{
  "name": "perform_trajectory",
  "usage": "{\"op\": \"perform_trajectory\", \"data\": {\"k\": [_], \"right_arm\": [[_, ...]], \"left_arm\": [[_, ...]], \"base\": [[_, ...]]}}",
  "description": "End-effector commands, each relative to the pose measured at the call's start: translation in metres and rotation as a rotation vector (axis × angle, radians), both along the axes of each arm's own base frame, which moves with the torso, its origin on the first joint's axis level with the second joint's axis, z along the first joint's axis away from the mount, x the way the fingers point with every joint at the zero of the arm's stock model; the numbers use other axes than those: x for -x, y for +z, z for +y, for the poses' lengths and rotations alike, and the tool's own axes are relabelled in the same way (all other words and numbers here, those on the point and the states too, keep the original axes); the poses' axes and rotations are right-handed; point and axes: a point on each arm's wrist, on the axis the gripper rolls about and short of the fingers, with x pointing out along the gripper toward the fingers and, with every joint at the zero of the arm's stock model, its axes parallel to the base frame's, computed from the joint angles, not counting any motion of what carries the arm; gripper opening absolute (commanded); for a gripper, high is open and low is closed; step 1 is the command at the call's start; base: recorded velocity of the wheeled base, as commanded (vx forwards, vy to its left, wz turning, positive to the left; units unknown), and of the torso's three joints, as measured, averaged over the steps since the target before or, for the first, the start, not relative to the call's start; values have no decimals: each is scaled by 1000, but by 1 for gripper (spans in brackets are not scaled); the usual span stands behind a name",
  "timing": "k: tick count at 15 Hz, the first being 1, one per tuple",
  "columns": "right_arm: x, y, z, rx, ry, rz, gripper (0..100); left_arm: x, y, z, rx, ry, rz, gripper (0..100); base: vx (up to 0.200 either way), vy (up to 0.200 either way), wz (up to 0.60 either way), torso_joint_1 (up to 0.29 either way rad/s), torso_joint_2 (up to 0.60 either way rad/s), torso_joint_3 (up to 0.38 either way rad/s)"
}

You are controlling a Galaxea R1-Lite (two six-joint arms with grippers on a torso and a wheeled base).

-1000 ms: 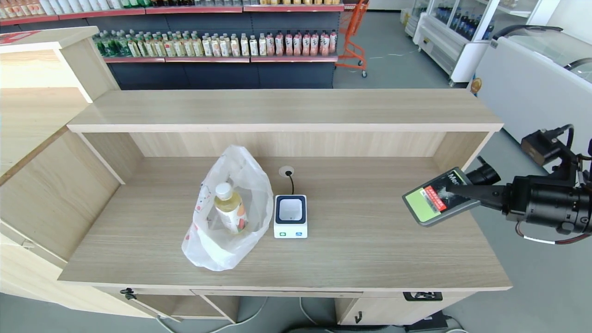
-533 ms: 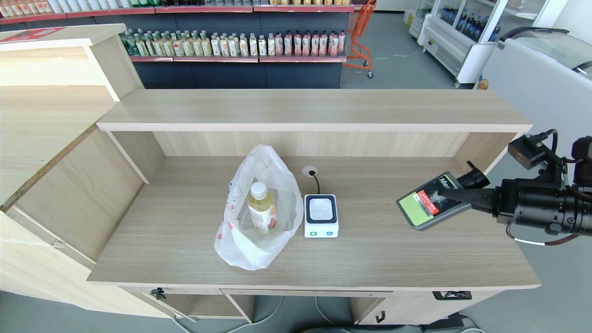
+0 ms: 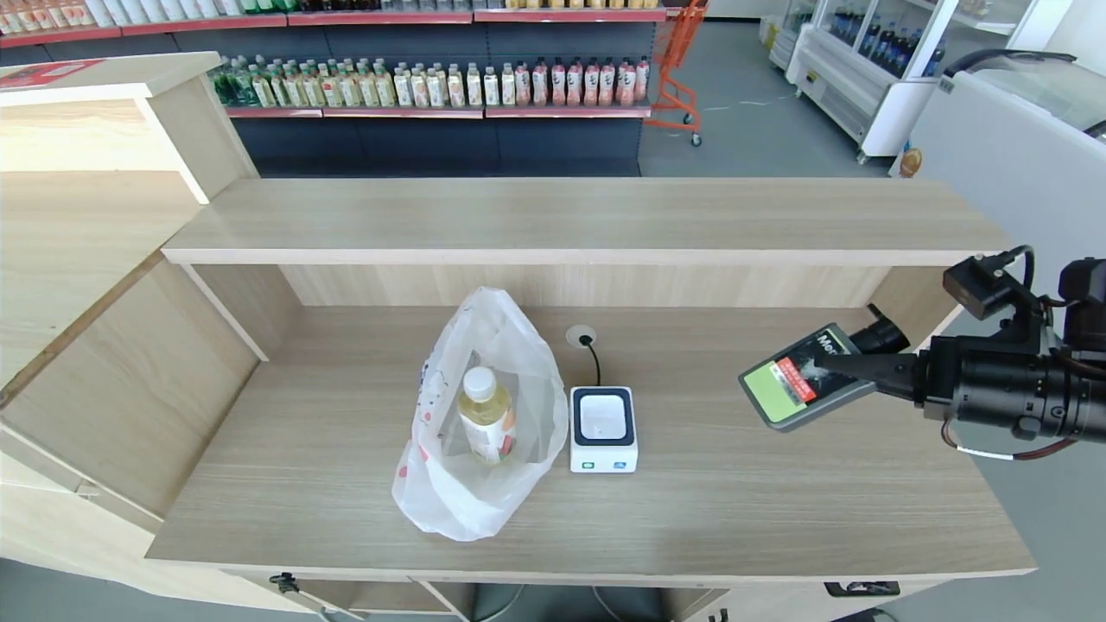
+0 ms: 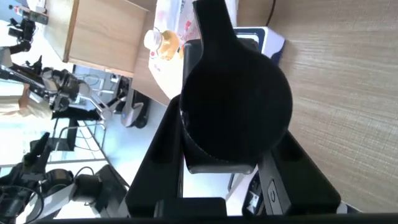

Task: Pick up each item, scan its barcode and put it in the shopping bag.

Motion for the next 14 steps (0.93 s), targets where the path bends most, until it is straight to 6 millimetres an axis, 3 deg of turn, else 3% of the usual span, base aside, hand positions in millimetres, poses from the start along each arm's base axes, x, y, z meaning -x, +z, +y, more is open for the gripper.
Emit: {"op": "perform_trajectory", "data": {"k": [1, 8, 14], "right_arm": [[-7, -9, 7, 22, 8, 17, 0], [-24, -52, 69, 198, 78, 51, 0], [-66, -97, 94, 189, 124, -9, 0]], "left_arm": [[0, 0, 0, 1, 0, 0, 100], [0, 0, 0, 1, 0, 0, 100], [0, 0, 0, 1, 0, 0, 100]], "base": [[0, 0, 0, 0, 0, 0], [0, 0, 0, 0, 0, 0], [0, 0, 0, 0, 0, 0]]}}
